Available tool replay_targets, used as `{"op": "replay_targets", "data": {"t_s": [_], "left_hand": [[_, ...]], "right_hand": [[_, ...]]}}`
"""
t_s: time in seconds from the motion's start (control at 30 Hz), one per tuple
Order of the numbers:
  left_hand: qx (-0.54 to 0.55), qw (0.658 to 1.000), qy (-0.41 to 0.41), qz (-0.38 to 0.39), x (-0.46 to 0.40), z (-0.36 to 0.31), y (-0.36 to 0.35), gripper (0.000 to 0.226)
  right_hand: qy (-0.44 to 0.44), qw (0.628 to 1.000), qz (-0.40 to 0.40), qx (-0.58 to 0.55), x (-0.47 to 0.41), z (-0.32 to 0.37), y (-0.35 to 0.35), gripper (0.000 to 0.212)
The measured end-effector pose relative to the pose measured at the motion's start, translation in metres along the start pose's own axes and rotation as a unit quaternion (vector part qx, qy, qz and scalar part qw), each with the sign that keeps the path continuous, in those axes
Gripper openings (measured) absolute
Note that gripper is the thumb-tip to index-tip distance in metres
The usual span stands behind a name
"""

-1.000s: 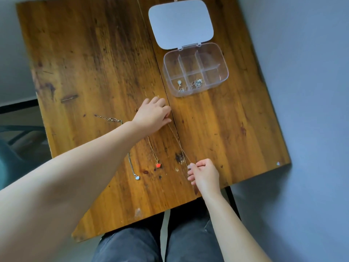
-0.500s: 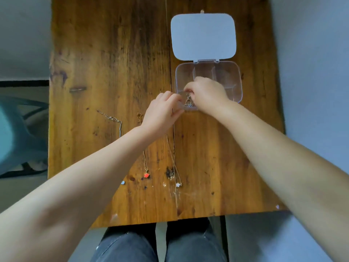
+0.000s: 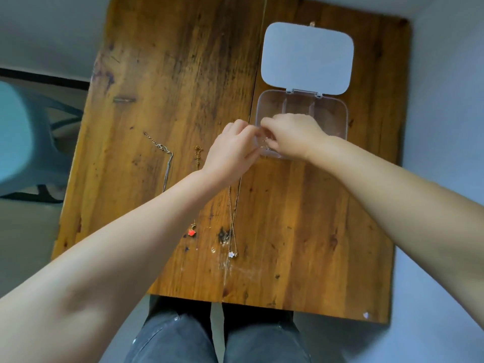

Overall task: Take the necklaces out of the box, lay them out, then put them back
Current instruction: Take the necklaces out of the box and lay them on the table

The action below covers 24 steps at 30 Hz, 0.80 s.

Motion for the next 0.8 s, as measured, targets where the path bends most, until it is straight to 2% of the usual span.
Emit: {"op": "replay_targets", "data": {"t_s": [0.1,0.17,0.2,0.27,0.37,0.43,0.47,0.53,0.57,0.6,0.63,0.7,0.8], "left_hand": [[0.089,0.996,-0.013,0.009,-0.003,-0.020,0.008,0.041],[0.147,0.988,-0.016,0.042,-0.004,-0.036,0.014,0.026],[0.168,0.984,-0.011,0.057,-0.004,-0.043,0.017,0.017],[0.199,0.977,-0.006,0.077,-0.001,-0.052,0.026,0.016],[0.265,0.956,-0.006,0.125,0.006,-0.058,0.037,0.021],[0.296,0.939,0.018,0.175,0.011,-0.055,0.042,0.023],[0.302,0.930,0.034,0.206,0.014,-0.051,0.042,0.024],[0.297,0.914,0.068,0.270,0.020,-0.040,0.036,0.025],[0.281,0.909,0.078,0.299,0.023,-0.034,0.031,0.026],[0.254,0.910,0.084,0.316,0.023,-0.026,0.027,0.027],[0.218,0.916,0.086,0.325,0.023,-0.018,0.023,0.028],[0.121,0.931,0.059,0.339,0.021,-0.008,0.012,0.029],[-0.008,0.950,-0.037,0.311,0.022,-0.006,-0.006,0.028]], "right_hand": [[-0.039,0.977,-0.102,-0.183,0.028,0.004,0.021,0.012],[-0.090,0.933,-0.168,-0.305,0.052,0.003,0.036,0.004],[-0.117,0.900,-0.190,-0.375,0.064,0.002,0.041,0.002],[-0.158,0.803,-0.216,-0.533,0.088,0.001,0.045,0.004],[-0.197,0.594,-0.224,-0.747,0.124,0.007,0.031,0.011],[-0.202,0.462,-0.207,-0.838,0.146,0.021,0.011,0.014],[-0.207,0.414,-0.199,-0.864,0.156,0.032,0.000,0.012],[-0.238,0.348,-0.197,-0.885,0.175,0.054,-0.023,0.006],[-0.275,0.331,-0.199,-0.881,0.184,0.066,-0.036,0.004],[-0.319,0.333,-0.193,-0.866,0.192,0.078,-0.049,0.004],[-0.364,0.358,-0.176,-0.842,0.197,0.089,-0.063,0.006],[-0.453,0.437,-0.134,-0.765,0.205,0.116,-0.087,0.009],[-0.517,0.527,-0.093,-0.668,0.203,0.153,-0.115,0.007]]}}
Point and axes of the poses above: each hand's wrist, its own x-axis away from the middle knuckle, its own y-axis out of the back of the hand, z = x × y, the point moved 3 cm from there along -x, towards the middle knuckle, and after that the axes turned 8 degrees about x, right-handed, at the moved point
